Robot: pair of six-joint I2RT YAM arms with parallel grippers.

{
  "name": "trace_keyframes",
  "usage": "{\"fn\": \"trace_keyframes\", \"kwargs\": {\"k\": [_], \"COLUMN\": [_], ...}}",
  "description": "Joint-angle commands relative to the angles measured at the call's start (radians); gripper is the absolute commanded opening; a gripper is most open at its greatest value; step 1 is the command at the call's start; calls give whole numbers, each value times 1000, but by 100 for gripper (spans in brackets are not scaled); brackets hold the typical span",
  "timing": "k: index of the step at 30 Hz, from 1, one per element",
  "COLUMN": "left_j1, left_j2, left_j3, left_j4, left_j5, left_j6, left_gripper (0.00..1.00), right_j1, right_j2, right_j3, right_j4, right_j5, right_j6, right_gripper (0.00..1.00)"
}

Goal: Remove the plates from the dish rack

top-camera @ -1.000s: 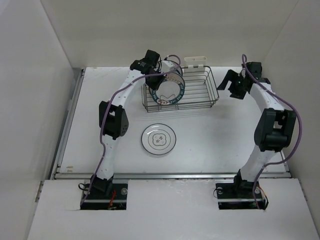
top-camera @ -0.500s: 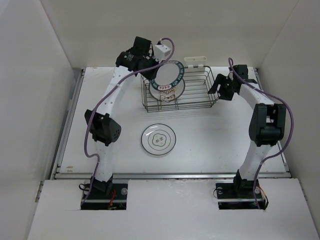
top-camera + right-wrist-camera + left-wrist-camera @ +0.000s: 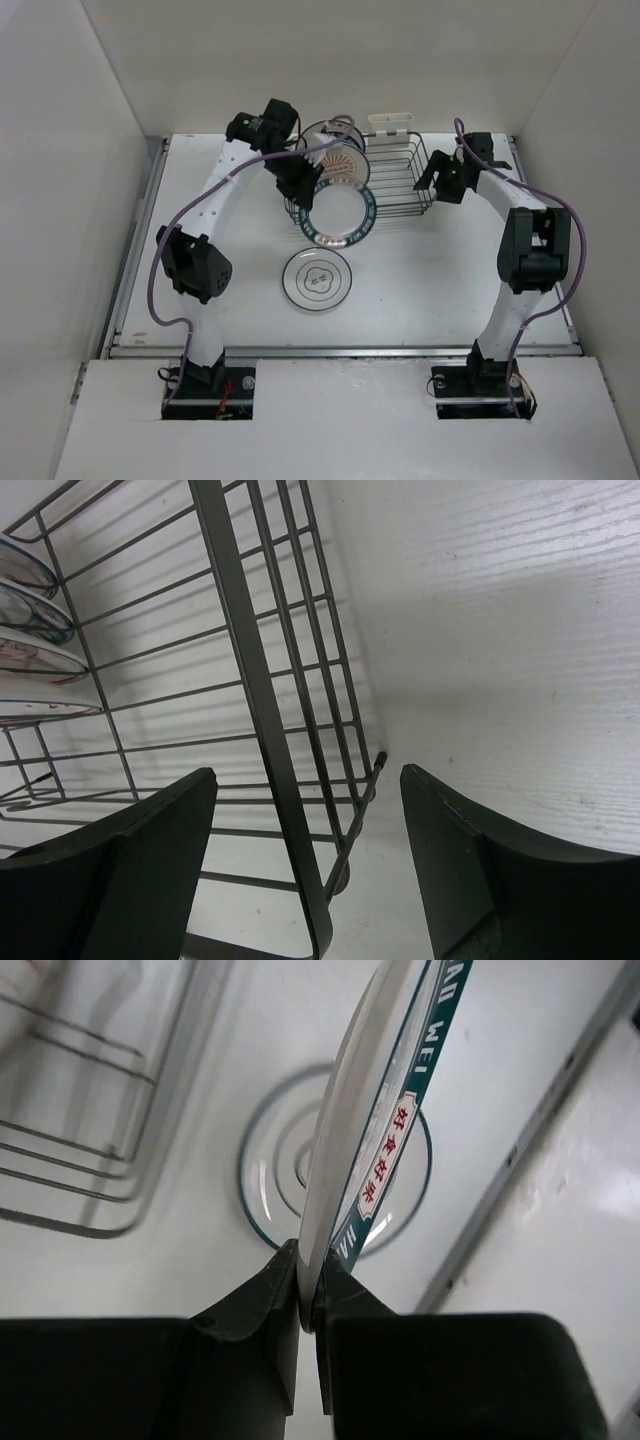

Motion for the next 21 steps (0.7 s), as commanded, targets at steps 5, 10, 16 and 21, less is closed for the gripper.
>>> {"fn": "trace_keyframes", "kwargs": {"k": [5,10,16,21], "left_j1": [-2,-2,-13,-22], "left_j2": [22,52,71,80], "left_j3": [-356,-523,-595,-582], "left_j4": [-252,-170,-78,-50], "left_j5": [16,-39,-140,-153], "left_j6": [145,98,27,-4], "left_gripper": [0,0,0,1], "right_j1": [25,48,69,78], "right_j2": [-75,-95,-146,-177], "right_j3": [-5,-16,-91,-118], "right_j4": [53,53,91,102], "right_j5": [8,28,38,48], "right_j6": [8,17,49,58], "right_gripper": [74,70,65,63]}}
